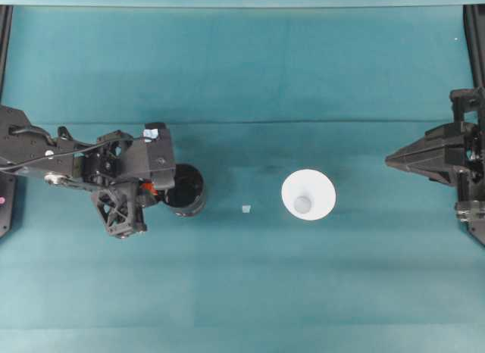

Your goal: Put the paper cup into the moved red handle cup holder.

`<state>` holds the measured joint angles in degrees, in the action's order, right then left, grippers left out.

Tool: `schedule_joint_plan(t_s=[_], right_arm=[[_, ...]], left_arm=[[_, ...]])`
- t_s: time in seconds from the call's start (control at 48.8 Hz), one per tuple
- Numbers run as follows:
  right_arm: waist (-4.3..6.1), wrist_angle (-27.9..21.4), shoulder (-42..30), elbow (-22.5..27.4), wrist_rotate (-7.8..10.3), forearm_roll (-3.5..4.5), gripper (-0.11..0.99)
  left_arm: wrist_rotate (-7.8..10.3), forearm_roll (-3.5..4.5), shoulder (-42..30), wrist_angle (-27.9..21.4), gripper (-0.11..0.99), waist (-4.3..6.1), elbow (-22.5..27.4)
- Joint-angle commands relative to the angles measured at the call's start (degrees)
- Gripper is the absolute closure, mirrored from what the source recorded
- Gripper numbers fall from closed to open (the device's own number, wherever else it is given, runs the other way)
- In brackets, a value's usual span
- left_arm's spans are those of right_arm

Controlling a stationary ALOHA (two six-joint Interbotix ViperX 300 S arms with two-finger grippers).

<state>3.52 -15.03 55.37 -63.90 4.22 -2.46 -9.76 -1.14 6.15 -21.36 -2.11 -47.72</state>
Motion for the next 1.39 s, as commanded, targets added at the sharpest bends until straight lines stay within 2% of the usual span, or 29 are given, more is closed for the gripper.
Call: schedule_joint_plan(t_s=[0.0, 0.205, 0.308, 0.431, 0.677, 0.82, 0.841, 1.025, 1.374], right_arm=[[0.09, 0.26, -0.18, 1.05, 0.26, -0.09, 0.98], [0.09, 0.26, -0.18, 1.05, 0.26, 0.00, 0.98], [0.09, 0.26, -0.18, 0.97, 0.26, 0.00, 0.98], [0.09, 0.26, -0.09, 1.05, 0.26, 0.00, 0.98], [0.09, 0.26, 0.53, 0.97, 0.26, 0.00, 0.98], [0.09, 0.26, 0.79, 0.97, 0.26, -0.09, 0.98], [0.09, 0.26, 0.79, 0.97, 0.26, -0.09, 0.98], [0.09, 0.26, 0.79, 0.70, 0.26, 0.00, 0.98], [0.09, 0.26, 0.79, 0.53, 0.26, 0.00, 0.98]], left_arm=[[0.79, -0.18, 2.37, -1.58, 0.60, 0.09, 2.99], [7.21, -0.18, 5.10, -11.60, 0.60, 0.26, 11.34], [9.40, -0.18, 4.04, -17.05, 0.60, 0.44, 16.52], [10.90, -0.18, 1.23, -18.98, 0.60, 0.70, 20.57], [11.34, -0.18, -4.83, -18.90, 0.60, 1.23, 24.70], [11.43, -0.35, -7.47, -18.54, 0.60, 1.23, 24.52], [11.43, -0.18, -7.73, -18.46, 0.60, 1.23, 24.52], [11.43, -0.18, -10.11, -15.12, 0.60, 1.23, 24.61], [11.43, -0.18, -15.21, -12.13, 0.60, 1.14, 24.26]])
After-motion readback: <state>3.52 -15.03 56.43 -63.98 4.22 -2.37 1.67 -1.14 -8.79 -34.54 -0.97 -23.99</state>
